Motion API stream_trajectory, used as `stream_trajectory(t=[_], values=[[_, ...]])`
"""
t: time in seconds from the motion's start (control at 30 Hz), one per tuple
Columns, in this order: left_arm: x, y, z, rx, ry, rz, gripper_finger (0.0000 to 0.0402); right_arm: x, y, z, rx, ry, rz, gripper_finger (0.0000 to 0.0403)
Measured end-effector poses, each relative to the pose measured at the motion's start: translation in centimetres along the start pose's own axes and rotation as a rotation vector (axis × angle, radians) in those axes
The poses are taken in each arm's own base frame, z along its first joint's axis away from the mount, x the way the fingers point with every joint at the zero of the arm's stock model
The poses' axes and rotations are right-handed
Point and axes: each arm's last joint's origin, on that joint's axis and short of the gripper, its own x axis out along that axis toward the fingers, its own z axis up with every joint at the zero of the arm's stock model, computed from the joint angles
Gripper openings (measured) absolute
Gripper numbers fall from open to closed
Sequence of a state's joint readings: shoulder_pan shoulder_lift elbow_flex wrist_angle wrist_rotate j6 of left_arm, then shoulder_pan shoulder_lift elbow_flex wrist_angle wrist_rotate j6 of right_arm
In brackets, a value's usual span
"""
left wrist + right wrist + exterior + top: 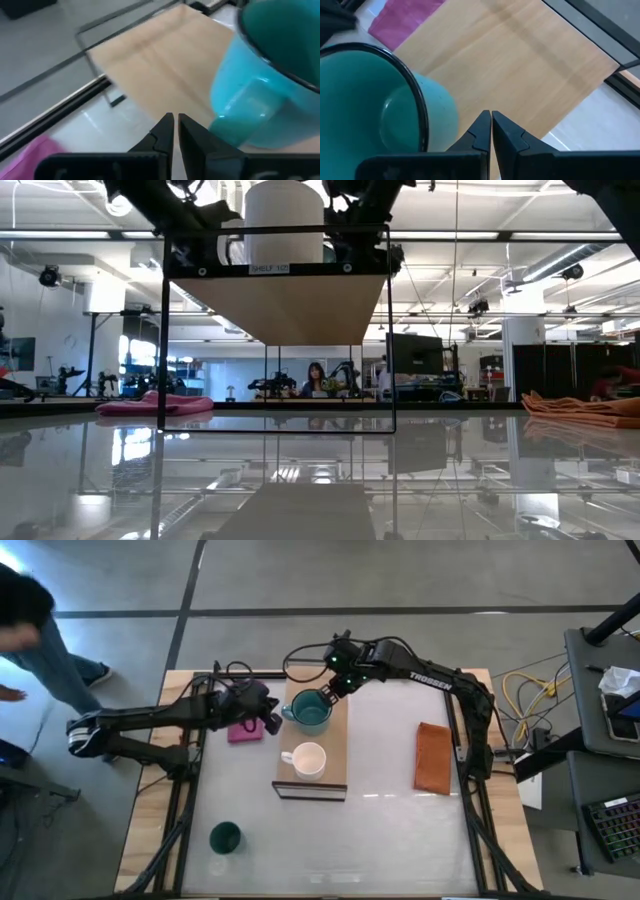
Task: Stack small to large cups/mugs on shelf
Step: Put the blue mug on the shelf
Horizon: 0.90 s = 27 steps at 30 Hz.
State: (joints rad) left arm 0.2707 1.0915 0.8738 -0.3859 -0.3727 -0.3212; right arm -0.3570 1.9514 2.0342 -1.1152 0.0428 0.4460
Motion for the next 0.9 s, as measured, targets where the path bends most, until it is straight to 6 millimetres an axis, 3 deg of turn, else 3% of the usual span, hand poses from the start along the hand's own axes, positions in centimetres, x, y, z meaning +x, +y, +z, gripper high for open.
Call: stream_trajectory(t=[0.2,0.67,0.9], values=[[1.0,-0.5,0.1,0.01,0.009,-0.054,0.0011,0.0,0.3,-0.2,0.004,0.009,0.02,0.0009],[0.8,-0.6,0.1,0.008,0.025,-0.107,0.0011,-0.1,1.5,-0.8,-0.009,0.019,0.039,0.0009],[0.0,0.5,0.1,0.076,0.025,0.053,0.0011,-0.2,0.1,-0.2,-0.037,-0.015,-0.054,0.0009]])
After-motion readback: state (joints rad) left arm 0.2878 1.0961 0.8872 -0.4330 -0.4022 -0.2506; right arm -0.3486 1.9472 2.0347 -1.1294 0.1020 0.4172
